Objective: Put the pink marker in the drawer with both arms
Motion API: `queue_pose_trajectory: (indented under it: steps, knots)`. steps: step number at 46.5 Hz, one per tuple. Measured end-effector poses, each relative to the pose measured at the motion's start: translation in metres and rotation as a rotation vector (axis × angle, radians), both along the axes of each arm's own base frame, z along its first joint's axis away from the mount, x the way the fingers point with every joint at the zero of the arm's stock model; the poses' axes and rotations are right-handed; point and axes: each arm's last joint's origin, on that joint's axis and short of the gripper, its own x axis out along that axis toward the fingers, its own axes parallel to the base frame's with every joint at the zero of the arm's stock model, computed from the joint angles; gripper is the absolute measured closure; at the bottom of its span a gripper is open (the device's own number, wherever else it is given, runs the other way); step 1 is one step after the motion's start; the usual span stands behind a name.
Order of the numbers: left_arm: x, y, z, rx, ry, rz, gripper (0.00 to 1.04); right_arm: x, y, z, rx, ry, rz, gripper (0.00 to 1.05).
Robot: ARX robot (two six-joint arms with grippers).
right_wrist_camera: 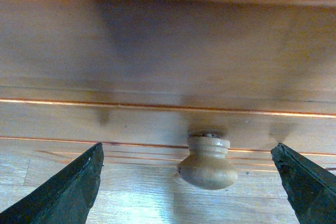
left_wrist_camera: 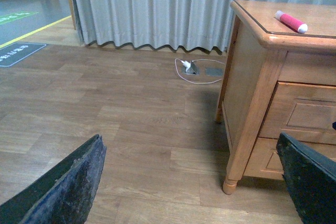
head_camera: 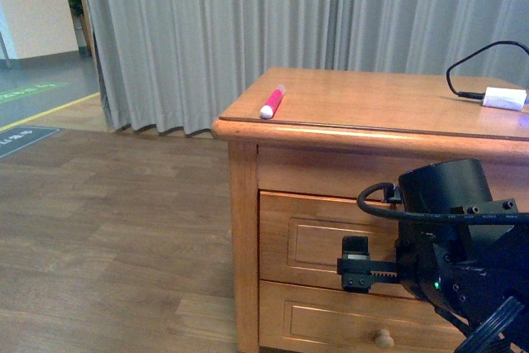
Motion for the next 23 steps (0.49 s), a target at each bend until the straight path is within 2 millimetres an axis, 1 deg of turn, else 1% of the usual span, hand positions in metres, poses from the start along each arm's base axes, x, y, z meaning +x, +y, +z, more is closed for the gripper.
queue_pose_trajectory:
  steps: [15, 17, 23]
  knots:
    - [0.0000, 0.0000, -0.0001, 0.000, 0.000, 0.000, 0.06, 0.0009, -0.0009, -0.0009, 0.012, -0.015, -0.023, 0.08]
    - [0.0000, 0.0000, 0.0000, 0.000, 0.000, 0.000, 0.06, 0.0010, -0.0010, -0.0013, 0.013, -0.015, -0.024, 0.11]
    - [0.0000, 0.0000, 0.0000, 0.000, 0.000, 0.000, 0.06, 0.0015, -0.0029, -0.0014, 0.010, -0.016, -0.032, 0.31]
